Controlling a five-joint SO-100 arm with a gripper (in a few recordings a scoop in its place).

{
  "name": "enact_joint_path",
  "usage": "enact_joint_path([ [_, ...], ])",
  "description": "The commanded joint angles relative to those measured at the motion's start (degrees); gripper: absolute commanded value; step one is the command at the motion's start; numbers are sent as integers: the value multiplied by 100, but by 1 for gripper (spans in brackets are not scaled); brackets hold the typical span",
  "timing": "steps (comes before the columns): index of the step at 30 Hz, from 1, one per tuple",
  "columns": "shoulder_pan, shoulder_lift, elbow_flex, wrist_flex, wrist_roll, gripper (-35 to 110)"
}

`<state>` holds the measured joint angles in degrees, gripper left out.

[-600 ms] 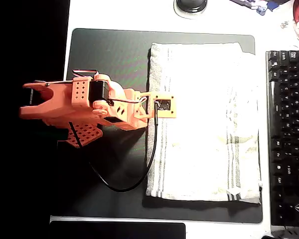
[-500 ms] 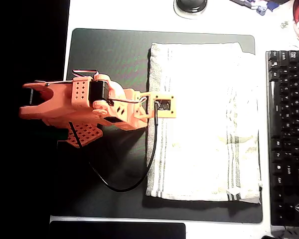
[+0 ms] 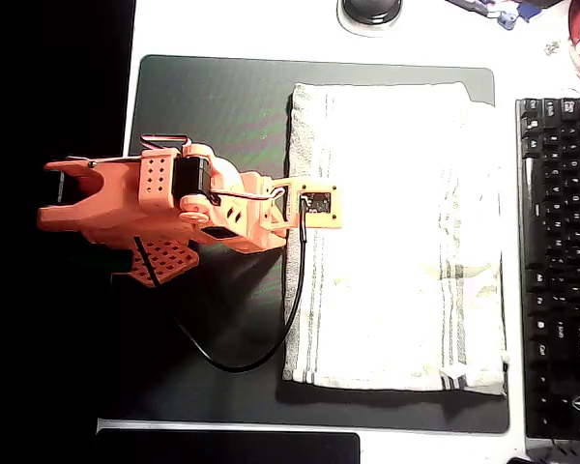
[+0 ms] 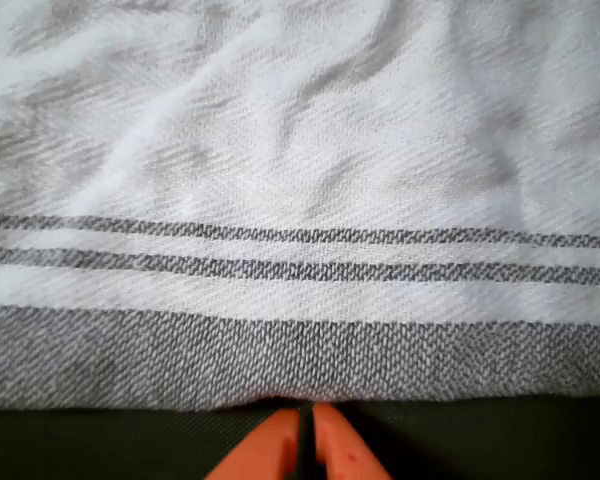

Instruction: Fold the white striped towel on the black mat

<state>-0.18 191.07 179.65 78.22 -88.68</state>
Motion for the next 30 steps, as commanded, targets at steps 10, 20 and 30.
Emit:
enact_joint_path([
  [10,-79,149,132,141,-44,2],
  [20,-70,149,132,141,-44,2],
  [30,-62,149,132,132,53,0],
])
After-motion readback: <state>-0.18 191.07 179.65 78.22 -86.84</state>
